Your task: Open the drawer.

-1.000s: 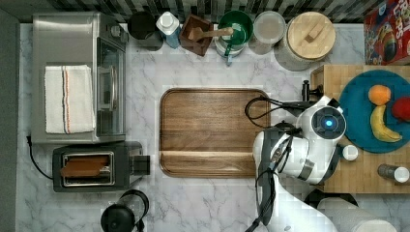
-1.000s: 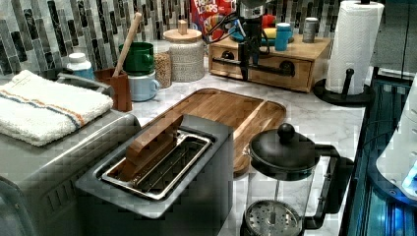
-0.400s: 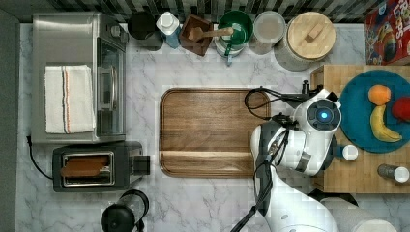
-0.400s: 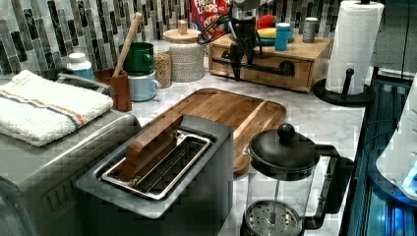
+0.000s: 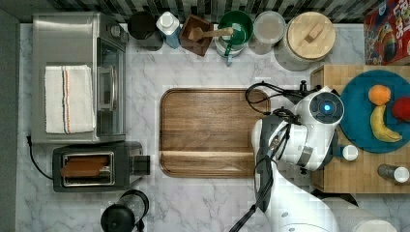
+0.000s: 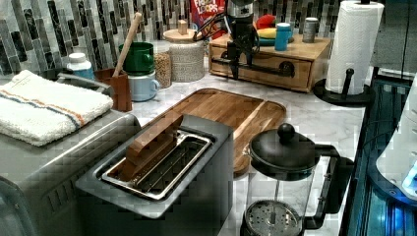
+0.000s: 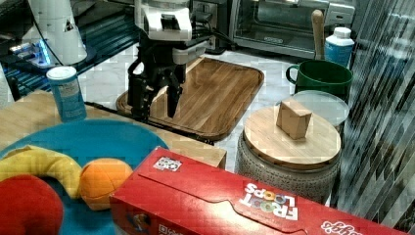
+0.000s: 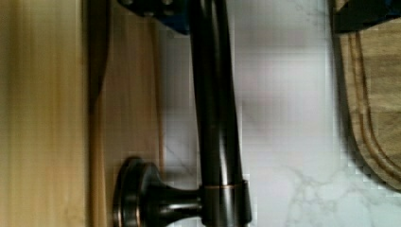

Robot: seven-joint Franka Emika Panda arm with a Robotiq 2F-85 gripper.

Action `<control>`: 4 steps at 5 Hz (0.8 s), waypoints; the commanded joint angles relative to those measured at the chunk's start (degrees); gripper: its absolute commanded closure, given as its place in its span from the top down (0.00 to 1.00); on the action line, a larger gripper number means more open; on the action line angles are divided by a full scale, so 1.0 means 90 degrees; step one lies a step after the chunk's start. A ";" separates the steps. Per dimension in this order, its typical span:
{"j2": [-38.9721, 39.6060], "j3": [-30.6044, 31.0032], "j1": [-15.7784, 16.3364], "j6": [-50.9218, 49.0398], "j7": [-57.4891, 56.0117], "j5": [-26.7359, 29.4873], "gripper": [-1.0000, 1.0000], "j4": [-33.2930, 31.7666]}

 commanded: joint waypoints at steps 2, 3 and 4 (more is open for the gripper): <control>-0.0159 0.1509 0.1152 0.0405 0.0572 0.0310 1.00 -0.0073; -0.0395 0.1789 0.1064 0.0092 0.0383 0.0795 1.00 -0.0221; -0.0538 0.1917 0.1116 0.0019 0.0569 0.1076 1.00 -0.0348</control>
